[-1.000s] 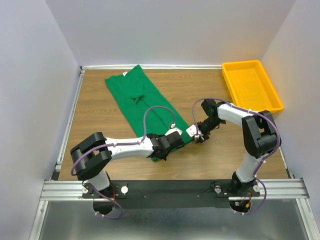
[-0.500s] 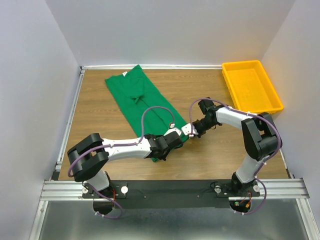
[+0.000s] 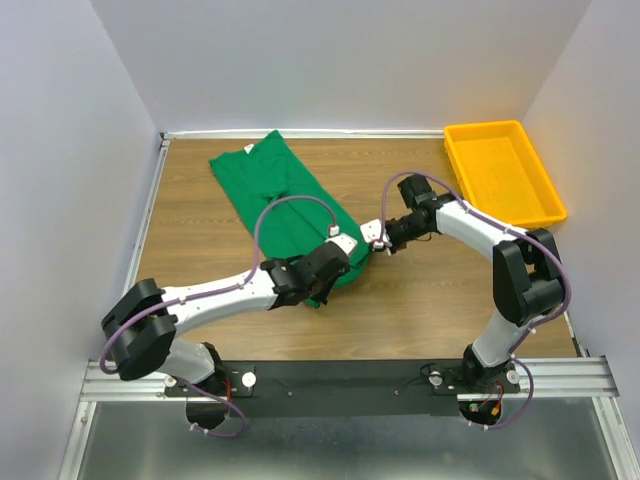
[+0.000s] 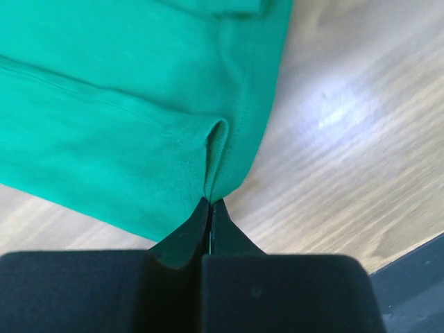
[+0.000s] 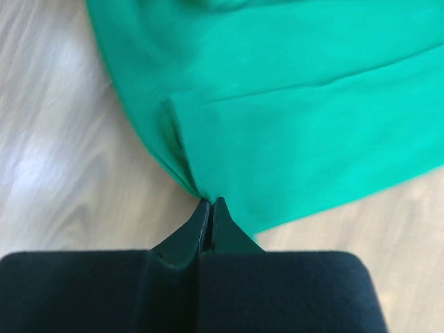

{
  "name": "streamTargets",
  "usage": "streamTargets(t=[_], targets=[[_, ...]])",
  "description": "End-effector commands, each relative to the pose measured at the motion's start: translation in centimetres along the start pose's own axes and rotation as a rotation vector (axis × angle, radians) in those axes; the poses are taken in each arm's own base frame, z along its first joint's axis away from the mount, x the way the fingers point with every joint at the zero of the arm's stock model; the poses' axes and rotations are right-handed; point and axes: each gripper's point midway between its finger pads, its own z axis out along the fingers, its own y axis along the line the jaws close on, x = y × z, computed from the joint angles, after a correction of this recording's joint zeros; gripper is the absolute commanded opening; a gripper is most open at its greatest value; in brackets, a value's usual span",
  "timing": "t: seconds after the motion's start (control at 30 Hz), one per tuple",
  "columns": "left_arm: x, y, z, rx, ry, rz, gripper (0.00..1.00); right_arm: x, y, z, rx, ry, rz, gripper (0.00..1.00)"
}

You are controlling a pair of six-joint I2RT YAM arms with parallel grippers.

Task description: Fold and stack the t-shirts

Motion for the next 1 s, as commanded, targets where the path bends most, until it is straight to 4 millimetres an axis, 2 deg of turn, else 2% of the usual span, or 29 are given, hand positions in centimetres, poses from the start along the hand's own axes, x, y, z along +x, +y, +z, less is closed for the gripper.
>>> streamTargets(t=[0.0, 0.1, 0.13, 0.17, 0.27, 0.3, 0.37, 0.4, 0.5, 0.53, 0.6, 0.63, 0.67, 0.73, 0.77, 0.9, 0.97], targets=[[-3.4, 1.3, -1.4, 0.03, -0.109, -0.029, 0.0, -4.0, -3.2, -1.2, 0.05, -0.127, 0.049, 0.01], [-4.4, 3.1, -1.8, 0.021, -0.145, -0.052, 0.0, -4.8, -5.9, -1.8, 0.087, -0.142, 0.044, 0.01], [-4.8, 4.2, -1.7, 0.007, -0.156, -0.071, 0.0, -4.3, -6.2, -1.2, 0.076, -0.146, 0.076, 0.0], [-5.1, 4.6, -1.8, 0.014, -0.165, -0.077, 0.0, -4.8, -8.0, -1.7, 0.101, -0.147, 0.058, 0.0], [-5.7, 6.0, -1.8, 0.002, -0.182, -0.081, 0.0, -3.9, -9.8, -0.9, 0.102, -0.149, 0.105, 0.0], [-6.0, 7.2, -1.7, -0.016, -0.186, -0.1, 0.0, -4.3, -11.3, -1.2, 0.122, -0.155, 0.102, 0.01], [-6.7, 8.4, -1.6, -0.026, -0.196, -0.107, 0.0, -3.4, -12.1, 0.1, 0.109, -0.154, 0.137, 0.01], [-6.7, 9.6, -1.3, -0.043, -0.191, -0.126, 0.0, -4.0, -13.8, -0.2, 0.134, -0.155, 0.132, 0.0], [-7.2, 11.8, -0.8, -0.077, -0.186, -0.14, 0.0, -3.3, -15.3, 1.5, 0.133, -0.153, 0.157, 0.01], [-7.6, 13.5, -0.9, -0.105, -0.195, -0.168, 0.0, -4.1, -16.7, 1.4, 0.153, -0.16, 0.165, 0.01], [-7.6, 15.0, -0.5, -0.121, -0.185, -0.182, 0.0, -3.3, -17.7, 2.8, 0.155, -0.157, 0.219, 0.01], [-7.8, 16.3, -0.3, -0.142, -0.184, -0.19, 0.0, -3.3, -19.0, 3.2, 0.174, -0.153, 0.231, 0.01], [-7.9, 17.0, -0.5, -0.155, -0.189, -0.203, 0.0, -3.8, -19.7, 2.7, 0.189, -0.157, 0.214, 0.01], [-8.0, 18.9, -0.2, -0.18, -0.185, -0.214, 0.0, -2.9, -20.8, 3.9, 0.209, -0.138, 0.249, 0.01], [-8.2, 19.0, 0.0, -0.178, -0.186, -0.209, 0.0, -2.6, -21.3, 4.2, 0.22, -0.132, 0.261, 0.0], [-8.1, 22.1, 0.8, -0.219, -0.169, -0.232, 0.0, -2.8, -24.1, 4.8, 0.275, -0.138, 0.273, 0.01], [-8.4, 22.9, 1.2, -0.23, -0.168, -0.224, 0.0, -2.1, -24.5, 5.7, 0.284, -0.125, 0.297, 0.01]])
